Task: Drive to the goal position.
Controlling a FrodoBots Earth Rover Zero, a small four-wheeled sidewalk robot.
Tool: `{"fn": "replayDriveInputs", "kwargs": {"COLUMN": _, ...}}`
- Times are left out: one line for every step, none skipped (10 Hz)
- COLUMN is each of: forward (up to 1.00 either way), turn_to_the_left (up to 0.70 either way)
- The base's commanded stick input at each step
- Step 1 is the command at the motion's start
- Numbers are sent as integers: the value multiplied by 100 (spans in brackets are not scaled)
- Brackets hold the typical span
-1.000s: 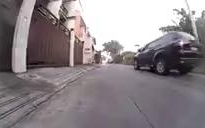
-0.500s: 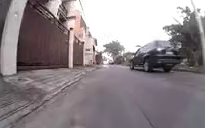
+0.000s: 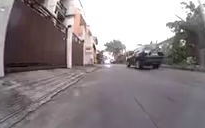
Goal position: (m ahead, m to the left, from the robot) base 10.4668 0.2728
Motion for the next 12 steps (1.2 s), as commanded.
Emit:
{"fn": "replayDriveInputs", "kwargs": {"forward": 100, "turn_to_the_left": 0}}
{"fn": "replayDriveInputs", "kwargs": {"forward": 100, "turn_to_the_left": 0}}
{"fn": "replayDriveInputs", "kwargs": {"forward": 100, "turn_to_the_left": 0}}
{"fn": "replayDriveInputs", "kwargs": {"forward": 100, "turn_to_the_left": 0}}
{"fn": "replayDriveInputs", "kwargs": {"forward": 100, "turn_to_the_left": 0}}
{"fn": "replayDriveInputs", "kwargs": {"forward": 100, "turn_to_the_left": 0}}
{"fn": "replayDriveInputs", "kwargs": {"forward": 100, "turn_to_the_left": 0}}
{"fn": "replayDriveInputs", "kwargs": {"forward": 100, "turn_to_the_left": 0}}
{"fn": "replayDriveInputs", "kwargs": {"forward": 100, "turn_to_the_left": 0}}
{"fn": "replayDriveInputs", "kwargs": {"forward": 100, "turn_to_the_left": 0}}
{"fn": "replayDriveInputs", "kwargs": {"forward": 100, "turn_to_the_left": 0}}
{"fn": "replayDriveInputs", "kwargs": {"forward": 100, "turn_to_the_left": 0}}
